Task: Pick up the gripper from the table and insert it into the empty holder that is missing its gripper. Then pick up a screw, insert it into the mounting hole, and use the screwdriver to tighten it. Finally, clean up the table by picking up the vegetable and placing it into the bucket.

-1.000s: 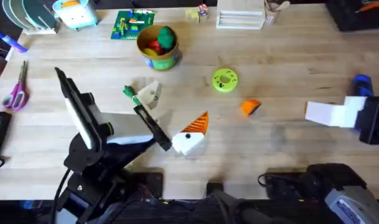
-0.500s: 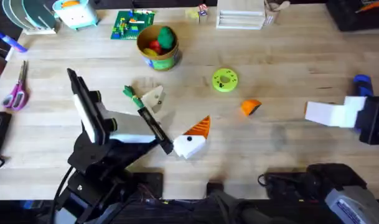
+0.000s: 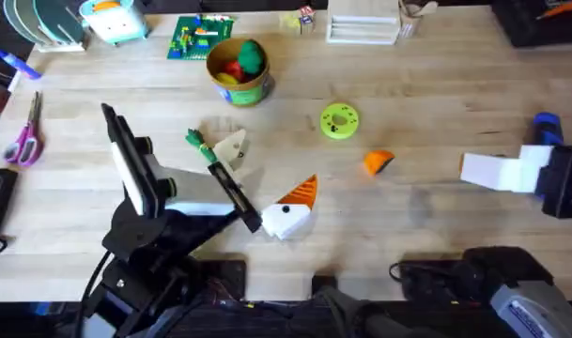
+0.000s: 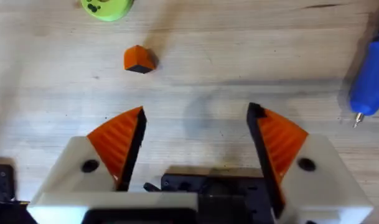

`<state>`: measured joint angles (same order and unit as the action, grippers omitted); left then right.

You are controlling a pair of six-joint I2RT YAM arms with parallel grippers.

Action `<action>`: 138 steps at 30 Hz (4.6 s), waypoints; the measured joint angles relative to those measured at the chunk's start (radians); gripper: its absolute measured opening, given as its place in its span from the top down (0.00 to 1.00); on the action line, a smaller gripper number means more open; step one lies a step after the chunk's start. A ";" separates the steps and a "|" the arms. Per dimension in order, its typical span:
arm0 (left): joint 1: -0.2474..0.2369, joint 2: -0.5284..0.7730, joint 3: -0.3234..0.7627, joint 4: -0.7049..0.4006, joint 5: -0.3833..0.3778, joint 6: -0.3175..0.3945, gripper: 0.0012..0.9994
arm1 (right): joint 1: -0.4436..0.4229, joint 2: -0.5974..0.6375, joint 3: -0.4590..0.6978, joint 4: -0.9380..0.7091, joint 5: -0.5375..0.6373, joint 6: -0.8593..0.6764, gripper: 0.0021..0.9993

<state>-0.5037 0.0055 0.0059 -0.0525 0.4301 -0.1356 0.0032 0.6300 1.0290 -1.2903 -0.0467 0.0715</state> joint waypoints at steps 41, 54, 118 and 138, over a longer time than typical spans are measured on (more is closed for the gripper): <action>0.000 0.000 0.000 0.000 0.000 0.000 0.01 | 0.462 0.619 -0.082 0.329 0.070 0.027 0.02; 0.000 0.000 0.000 0.000 0.000 0.000 0.01 | 0.462 0.653 -0.146 0.417 0.077 0.090 0.31; 0.000 0.000 0.000 0.000 0.000 0.000 0.01 | 0.378 0.909 -0.188 1.218 -1.256 0.549 0.99; 0.001 0.000 0.000 -0.001 -0.026 -0.006 0.01 | 0.443 0.972 -0.188 1.406 -1.281 0.730 0.99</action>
<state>-0.5029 0.0055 0.0059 -0.0532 0.4044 -0.1419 0.4462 1.6015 0.8406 0.1155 -1.3281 0.8014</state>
